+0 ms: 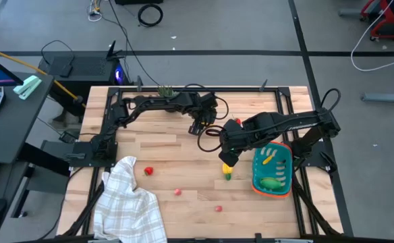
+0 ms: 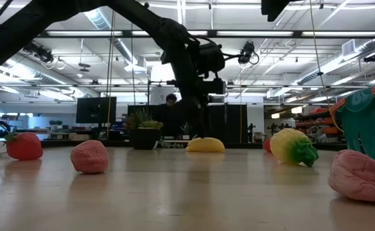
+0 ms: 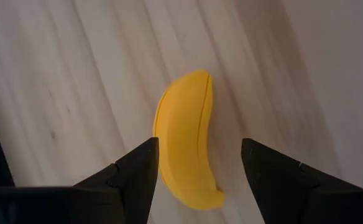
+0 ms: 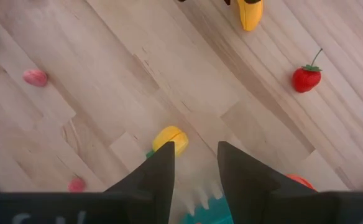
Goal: Pick and placing Produce into tupperware
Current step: Put the yellow banana into the blue basket
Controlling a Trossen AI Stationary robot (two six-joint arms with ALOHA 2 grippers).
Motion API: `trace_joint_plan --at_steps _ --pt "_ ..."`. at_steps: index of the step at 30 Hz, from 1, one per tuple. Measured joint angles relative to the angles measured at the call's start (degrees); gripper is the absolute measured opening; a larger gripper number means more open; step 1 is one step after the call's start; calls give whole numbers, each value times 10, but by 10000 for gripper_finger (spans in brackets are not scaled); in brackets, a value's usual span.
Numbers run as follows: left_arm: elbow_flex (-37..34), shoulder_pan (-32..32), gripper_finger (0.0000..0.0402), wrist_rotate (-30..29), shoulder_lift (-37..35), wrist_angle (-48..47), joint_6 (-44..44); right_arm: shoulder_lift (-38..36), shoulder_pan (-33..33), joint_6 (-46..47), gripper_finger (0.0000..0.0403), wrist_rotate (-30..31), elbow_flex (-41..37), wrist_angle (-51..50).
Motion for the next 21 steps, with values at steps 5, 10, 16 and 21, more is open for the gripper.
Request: trace_joint_plan --at_steps 5,10,16,21 --pt "0 6 236 -1 5 5 0 0 0 -1 130 0 0 1" --pt "0 18 235 7 6 4 -8 0 0 -4 130 0 0 2" --pt "0 20 234 17 6 2 -32 0 0 -9 130 0 0 2" --pt "0 17 219 25 6 -7 -32 0 0 -11 130 0 0 2"
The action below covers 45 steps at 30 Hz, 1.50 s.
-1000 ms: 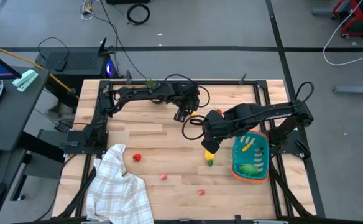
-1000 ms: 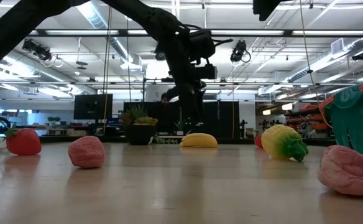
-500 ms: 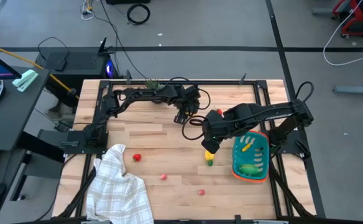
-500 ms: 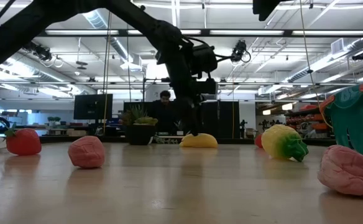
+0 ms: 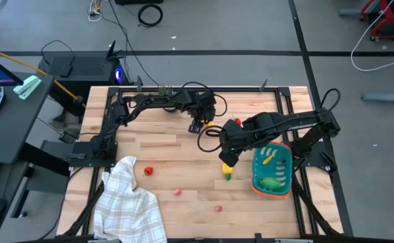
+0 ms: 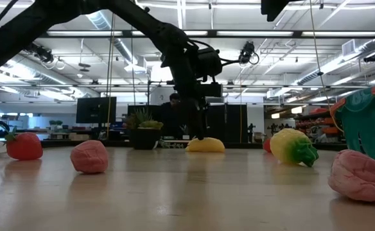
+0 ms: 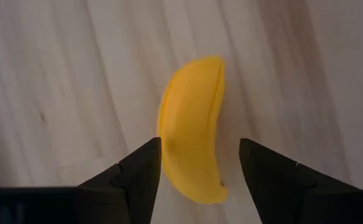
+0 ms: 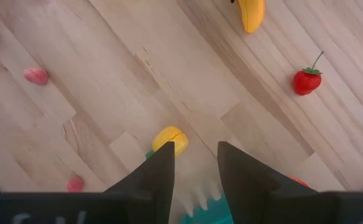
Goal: Pick and placing Produce into tupperware
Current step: Put the yellow banana into the blue basket
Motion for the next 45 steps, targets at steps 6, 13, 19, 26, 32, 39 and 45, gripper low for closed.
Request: trace_joint_plan --at_steps 6,13,19,26,32,39,45 --pt "0 -3 209 16 0 -1 -10 0 0 -5 130 0 0 0" --pt "0 -11 209 16 0 -26 -35 0 0 -10 130 0 0 0" --pt "0 -29 207 17 5 -40 -53 0 0 -11 130 0 0 0" --pt "1 -61 206 11 22 -64 -86 0 0 -11 130 0 0 0" --pt "0 -88 201 9 30 -64 -113 0 0 -16 130 0 0 1" --pt "1 -101 144 9 28 -79 -154 0 0 -17 130 0 0 1" --pt "11 -101 143 9 -5 -117 -186 0 0 -30 130 0 0 2"
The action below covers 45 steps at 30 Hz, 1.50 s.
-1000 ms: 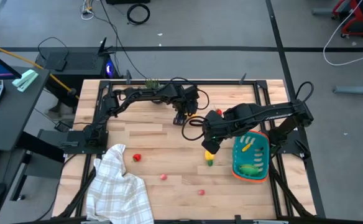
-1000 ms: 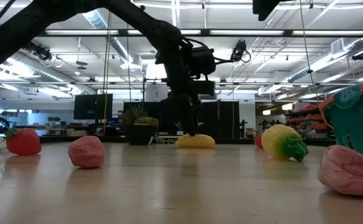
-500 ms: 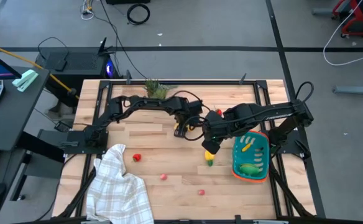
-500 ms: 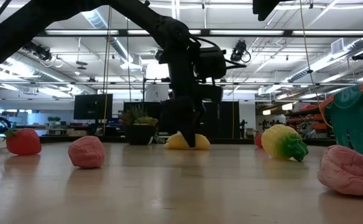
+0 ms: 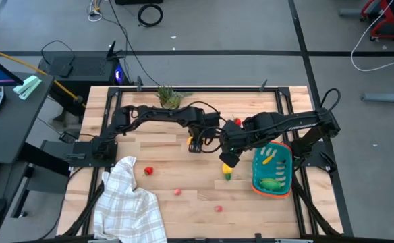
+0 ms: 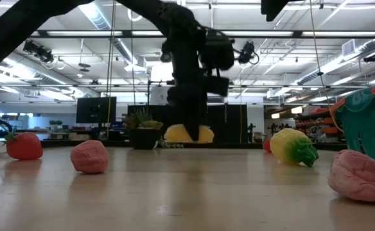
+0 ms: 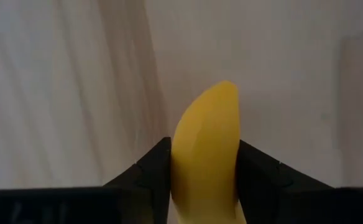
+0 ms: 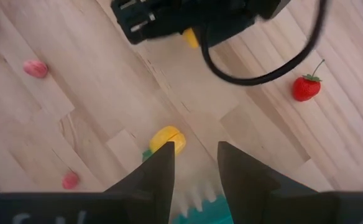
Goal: Pick and placing Produce into tupperware
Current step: Put the yellow banana into the blue basket
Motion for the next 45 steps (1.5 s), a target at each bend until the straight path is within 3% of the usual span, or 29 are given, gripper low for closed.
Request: trace_joint_plan --at_steps 6,9,16,22,28,32,38,42,45 --pt "53 -12 165 -1 -36 -34 -20 0 0 -12 130 0 0 -2" --pt "104 -30 157 -1 -39 -41 -34 -15 0 -27 130 5 0 -14" --pt "173 -75 144 -2 -40 -9 -112 -139 1 34 126 86 0 10" --pt "177 -112 166 7 -39 162 -183 -267 21 23 126 194 1 108" --pt "177 -133 144 12 -18 387 -262 -327 22 -11 126 267 1 140" --pt "177 -135 147 12 9 485 -293 -331 22 -32 126 271 1 140" --pt "176 -140 160 10 71 553 -319 -325 22 -76 126 261 0 140" --pt "177 -148 144 11 124 709 -342 -325 22 -90 126 259 0 140" --pt "177 -152 145 12 158 771 -389 -323 22 -91 126 248 0 139"
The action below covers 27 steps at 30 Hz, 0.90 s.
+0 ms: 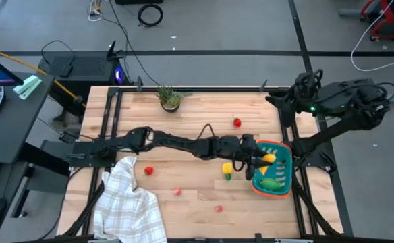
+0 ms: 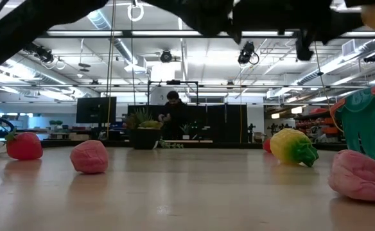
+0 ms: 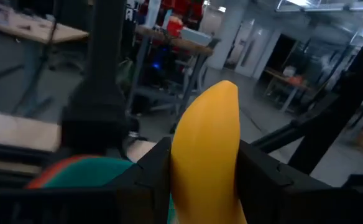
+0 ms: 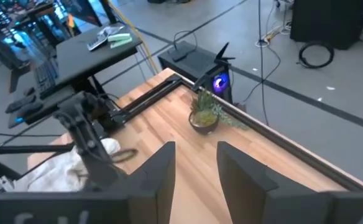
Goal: Pick and placing Produce into tupperware
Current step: Put the yellow banana into the blue basket
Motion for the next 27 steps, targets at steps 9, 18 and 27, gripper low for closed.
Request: trace_joint_plan --at_steps 9,18,27 --pt "0 -13 156 -7 46 14 -3 0 0 -14 126 -15 0 -1" --pt "0 -22 174 -8 54 -29 29 0 0 -14 125 -51 0 0" --pt "0 -22 188 -8 55 -32 35 1 0 -15 125 -58 0 0"
